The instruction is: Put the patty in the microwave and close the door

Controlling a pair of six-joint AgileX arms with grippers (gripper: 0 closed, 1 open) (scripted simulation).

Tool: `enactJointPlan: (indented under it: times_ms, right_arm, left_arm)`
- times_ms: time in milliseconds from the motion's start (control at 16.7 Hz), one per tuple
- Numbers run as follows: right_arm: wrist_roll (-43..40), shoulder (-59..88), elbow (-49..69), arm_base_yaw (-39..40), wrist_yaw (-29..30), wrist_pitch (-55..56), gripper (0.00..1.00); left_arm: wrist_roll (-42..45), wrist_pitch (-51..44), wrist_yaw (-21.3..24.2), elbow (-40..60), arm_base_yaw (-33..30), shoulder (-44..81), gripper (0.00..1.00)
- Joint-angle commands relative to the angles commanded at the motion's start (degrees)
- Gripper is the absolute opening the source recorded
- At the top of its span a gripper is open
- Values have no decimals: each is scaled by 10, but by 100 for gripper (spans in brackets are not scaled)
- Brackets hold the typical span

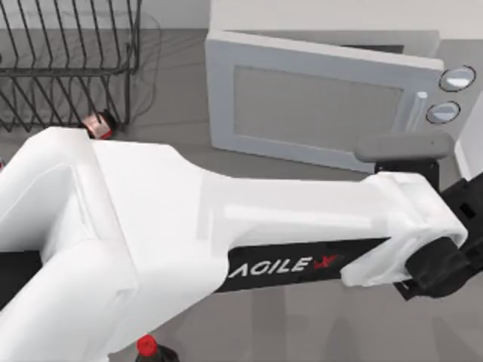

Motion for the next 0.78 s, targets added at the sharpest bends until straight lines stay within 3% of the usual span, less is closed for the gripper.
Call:
enactJointPlan:
  times_ms: [780]
  right_arm:
    - [0, 0, 0, 0, 0, 0, 100]
  left_arm:
    - [117, 41, 60, 137, 106, 103, 0]
